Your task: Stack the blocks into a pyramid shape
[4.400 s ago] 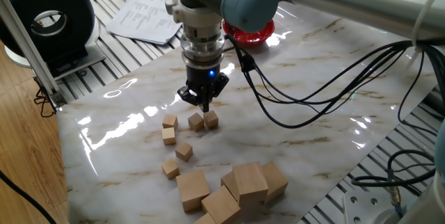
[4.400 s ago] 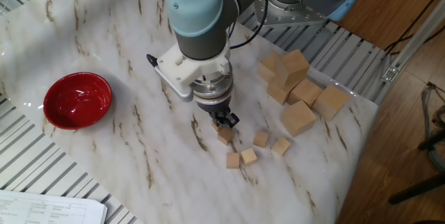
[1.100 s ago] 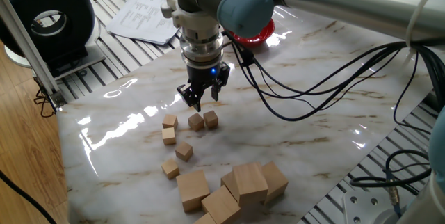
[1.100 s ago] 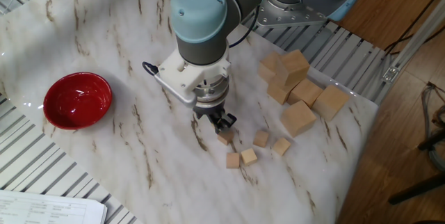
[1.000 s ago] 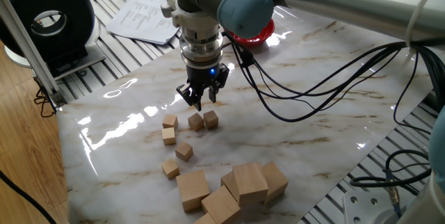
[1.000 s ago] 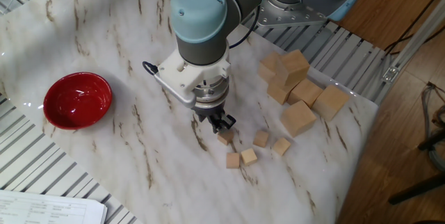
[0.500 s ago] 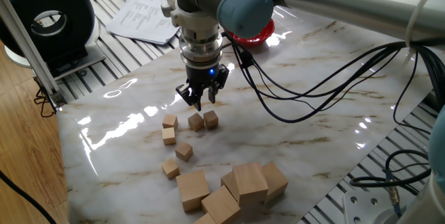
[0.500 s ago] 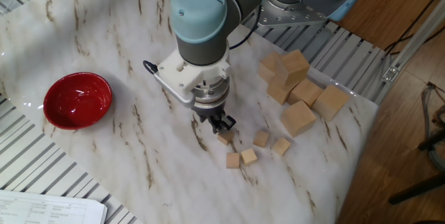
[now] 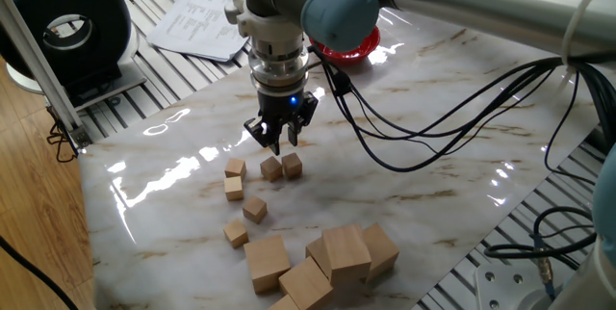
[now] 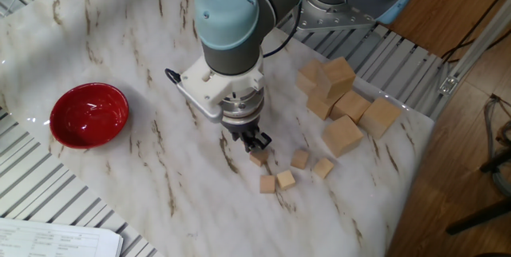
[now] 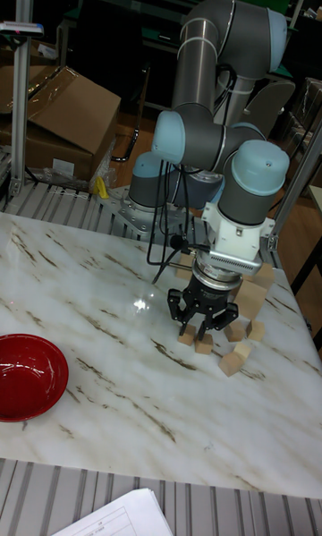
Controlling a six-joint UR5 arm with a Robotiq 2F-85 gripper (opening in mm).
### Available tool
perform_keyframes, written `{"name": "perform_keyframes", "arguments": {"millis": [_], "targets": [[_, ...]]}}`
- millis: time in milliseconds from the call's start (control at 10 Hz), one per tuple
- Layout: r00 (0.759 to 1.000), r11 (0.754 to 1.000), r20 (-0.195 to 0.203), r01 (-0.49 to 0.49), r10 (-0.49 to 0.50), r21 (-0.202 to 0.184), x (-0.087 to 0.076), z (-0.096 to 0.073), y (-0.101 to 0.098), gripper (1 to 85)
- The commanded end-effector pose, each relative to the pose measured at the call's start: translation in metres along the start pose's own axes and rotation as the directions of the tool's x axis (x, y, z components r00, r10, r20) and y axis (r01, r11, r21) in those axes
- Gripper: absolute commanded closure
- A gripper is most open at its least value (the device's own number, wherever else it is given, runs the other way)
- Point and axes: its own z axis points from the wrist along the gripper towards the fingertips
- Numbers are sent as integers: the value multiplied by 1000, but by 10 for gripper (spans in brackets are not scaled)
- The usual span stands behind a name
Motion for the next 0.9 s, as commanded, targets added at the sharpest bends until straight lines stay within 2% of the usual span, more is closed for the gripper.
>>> {"name": "perform_keyframes", "arguments": {"millis": [0,800], "targets": [[1000,1000,3,-8,8,-11,1,5,3,480],[1000,1000,8,6,-6,-16,0,9,-1,483]]}}
